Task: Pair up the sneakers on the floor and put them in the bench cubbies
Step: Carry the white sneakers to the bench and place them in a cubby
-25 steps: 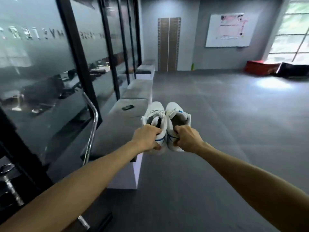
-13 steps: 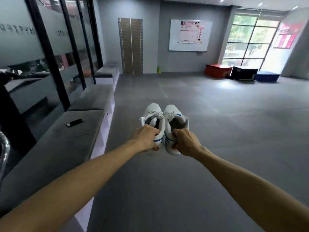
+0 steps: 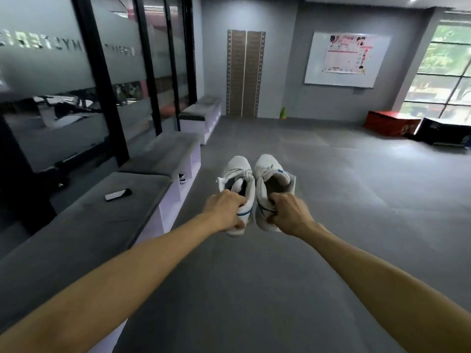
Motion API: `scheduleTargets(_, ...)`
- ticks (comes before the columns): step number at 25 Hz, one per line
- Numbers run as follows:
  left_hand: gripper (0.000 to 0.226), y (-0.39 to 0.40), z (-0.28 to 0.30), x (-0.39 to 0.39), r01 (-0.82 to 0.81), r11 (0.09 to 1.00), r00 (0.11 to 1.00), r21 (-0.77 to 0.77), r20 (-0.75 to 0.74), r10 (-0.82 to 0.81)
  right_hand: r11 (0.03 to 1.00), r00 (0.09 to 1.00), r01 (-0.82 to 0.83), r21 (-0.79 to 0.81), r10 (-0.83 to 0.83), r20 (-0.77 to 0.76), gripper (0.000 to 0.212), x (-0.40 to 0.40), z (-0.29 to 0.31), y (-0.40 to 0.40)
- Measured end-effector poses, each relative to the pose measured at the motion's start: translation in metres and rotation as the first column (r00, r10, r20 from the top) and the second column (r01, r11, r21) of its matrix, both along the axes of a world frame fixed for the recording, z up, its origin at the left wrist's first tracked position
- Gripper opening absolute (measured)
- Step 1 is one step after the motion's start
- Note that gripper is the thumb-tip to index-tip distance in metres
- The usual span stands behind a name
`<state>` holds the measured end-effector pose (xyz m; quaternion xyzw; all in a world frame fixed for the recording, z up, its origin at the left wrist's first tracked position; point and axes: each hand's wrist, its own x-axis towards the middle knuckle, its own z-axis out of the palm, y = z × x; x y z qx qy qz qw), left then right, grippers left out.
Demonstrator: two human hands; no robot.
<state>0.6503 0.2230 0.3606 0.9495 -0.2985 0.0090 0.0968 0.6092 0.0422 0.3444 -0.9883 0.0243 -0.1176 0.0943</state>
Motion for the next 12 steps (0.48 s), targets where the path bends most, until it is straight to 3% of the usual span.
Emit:
scheduleTargets(5, 0.038, 0.005, -0.005, 0.068, -0.235, 0.972, 0.972, 0.014, 0.004, 0.235, 0.968, 0.968, -0.252, -0.010, 0.252, -0.012, 0.023, 0.109, 0.000, 0.001)
scheduleTargets(12, 0.034, 0.083, -0.007, 0.137, -0.511, 0.860, 0.860, -0.002, 0.021, 0.511, 0.838, 0.838, -0.545, 0.015, 0.545, -0.032, 0.018, 0.229, -0.009, 0.085)
